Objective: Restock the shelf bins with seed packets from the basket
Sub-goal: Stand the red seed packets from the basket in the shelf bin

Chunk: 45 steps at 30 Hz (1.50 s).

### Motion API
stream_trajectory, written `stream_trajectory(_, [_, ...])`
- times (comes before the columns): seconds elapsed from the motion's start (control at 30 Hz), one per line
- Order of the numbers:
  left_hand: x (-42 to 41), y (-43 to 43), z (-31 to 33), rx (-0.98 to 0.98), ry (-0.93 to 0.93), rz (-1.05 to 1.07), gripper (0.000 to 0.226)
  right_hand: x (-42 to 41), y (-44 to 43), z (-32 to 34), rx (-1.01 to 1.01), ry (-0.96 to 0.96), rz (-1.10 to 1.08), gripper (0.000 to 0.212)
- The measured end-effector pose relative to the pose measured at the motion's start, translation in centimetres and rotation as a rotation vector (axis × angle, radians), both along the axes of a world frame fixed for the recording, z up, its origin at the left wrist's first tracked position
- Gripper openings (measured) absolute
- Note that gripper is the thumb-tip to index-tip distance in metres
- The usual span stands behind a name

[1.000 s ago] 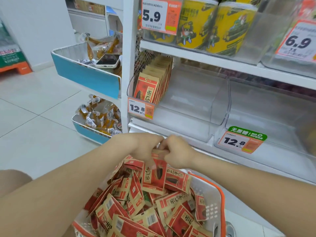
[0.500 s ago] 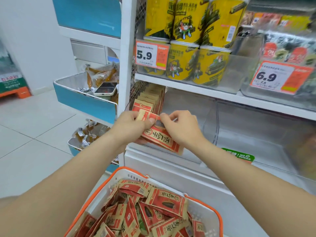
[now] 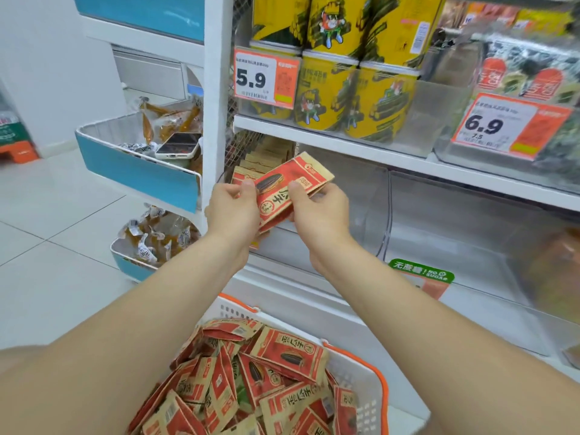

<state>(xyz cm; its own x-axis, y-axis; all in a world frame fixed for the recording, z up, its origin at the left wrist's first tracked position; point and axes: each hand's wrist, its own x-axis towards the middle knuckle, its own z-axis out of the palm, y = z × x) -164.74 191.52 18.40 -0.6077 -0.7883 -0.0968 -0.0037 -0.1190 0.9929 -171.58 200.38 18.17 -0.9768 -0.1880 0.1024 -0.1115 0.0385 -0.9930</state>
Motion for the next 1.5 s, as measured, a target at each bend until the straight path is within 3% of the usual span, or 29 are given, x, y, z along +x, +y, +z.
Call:
stream_trajectory(0.07, [-0.1,0.3,0.0,-0.025,-0.040,0.006,0.033,0.0,-0.2,-0.3,0.070,0.107,-0.027,0.048])
stream_trajectory(0.23, [-0.3,1.5,-0.3,0.018,-0.038,-0.080,0.028,-1.8,0.7,-0.8,0.106,0.250,-0.095,0.029])
stream_trajectory(0.4, [-1.0,1.4,0.1,-0.082,-0.028,-0.050,0.031,-3.4,0.2,-0.1,0.094,0.144,-0.134,0.024])
stream_trajectory(0.7, [-3.6,2.3,-0.9,0.217,0.162,0.039,0.027,-1.2,-0.7,-0.1,0.074,0.264,-0.042,0.024])
stream_trajectory(0.9, [-4.2,2.1,-0.9,0.241,0.158,0.020,0.023,-3.3,-0.3,0.0,0.120,0.170,-0.129,0.023])
stream_trajectory(1.1, [-3.4,1.5,-0.7,0.237,0.108,-0.083,0.014,-4.2,-0.1,-1.1,0.025,0.040,-0.116,0.018])
stream_trajectory(1.2, [-3.0,1.2,-0.8,0.168,0.028,-0.173,0.016,-4.6,-0.1,-1.2,-0.049,-0.028,-0.035,0.012])
stream_trajectory(1.3, [-2.5,-0.3,-0.5,0.003,-0.091,-0.237,0.027,-4.8,-0.1,-0.9,0.002,-0.068,0.070,0.013])
stream_trajectory(1.5, [-2.1,-3.4,0.6,-0.286,-0.266,-0.209,0.026,-4.1,-2.1,-1.2,0.303,0.332,0.097,0.044])
